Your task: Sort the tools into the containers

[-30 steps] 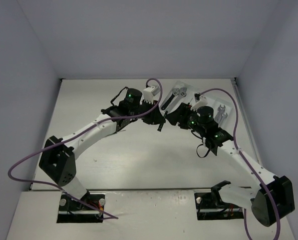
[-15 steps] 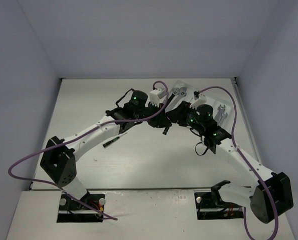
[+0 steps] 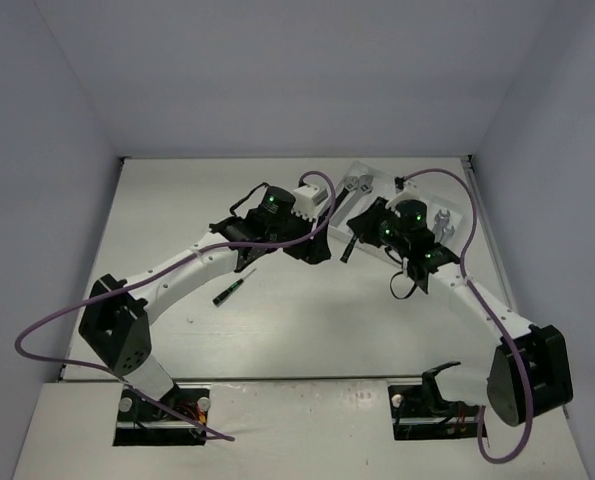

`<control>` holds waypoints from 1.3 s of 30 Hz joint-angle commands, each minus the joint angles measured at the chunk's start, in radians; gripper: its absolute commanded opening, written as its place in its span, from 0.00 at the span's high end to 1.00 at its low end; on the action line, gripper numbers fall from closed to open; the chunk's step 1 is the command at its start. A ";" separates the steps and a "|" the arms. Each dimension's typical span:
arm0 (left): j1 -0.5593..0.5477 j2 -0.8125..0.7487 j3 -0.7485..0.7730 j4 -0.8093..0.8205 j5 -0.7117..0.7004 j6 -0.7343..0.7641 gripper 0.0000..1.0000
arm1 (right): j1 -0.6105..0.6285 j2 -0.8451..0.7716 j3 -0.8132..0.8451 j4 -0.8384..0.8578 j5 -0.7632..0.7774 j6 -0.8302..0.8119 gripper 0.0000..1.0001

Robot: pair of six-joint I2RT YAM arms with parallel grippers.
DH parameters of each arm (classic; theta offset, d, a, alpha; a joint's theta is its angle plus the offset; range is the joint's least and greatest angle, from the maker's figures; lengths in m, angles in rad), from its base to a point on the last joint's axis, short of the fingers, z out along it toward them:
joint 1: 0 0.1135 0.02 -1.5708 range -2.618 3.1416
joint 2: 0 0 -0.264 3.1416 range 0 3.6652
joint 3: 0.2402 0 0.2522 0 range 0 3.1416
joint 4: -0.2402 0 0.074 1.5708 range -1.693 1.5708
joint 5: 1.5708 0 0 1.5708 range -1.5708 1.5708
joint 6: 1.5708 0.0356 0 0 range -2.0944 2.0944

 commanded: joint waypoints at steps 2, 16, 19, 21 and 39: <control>0.010 -0.136 0.045 -0.223 -0.322 0.151 0.43 | -0.152 0.160 0.141 -0.008 0.080 -0.062 1.00; 0.142 -0.290 -0.194 -0.335 -0.468 0.190 0.33 | -0.232 0.678 0.541 -0.027 0.219 -0.035 0.77; 0.165 -0.248 -0.207 -0.334 -0.440 0.194 0.33 | -0.237 0.706 0.572 -0.058 0.267 -0.045 0.65; 0.171 -0.212 -0.210 -0.332 -0.432 0.202 0.33 | -0.241 0.708 0.588 -0.073 0.265 -0.063 0.53; 0.246 0.152 -0.130 -0.334 -0.219 0.214 0.39 | -0.246 0.155 0.277 -0.193 0.291 -0.206 0.47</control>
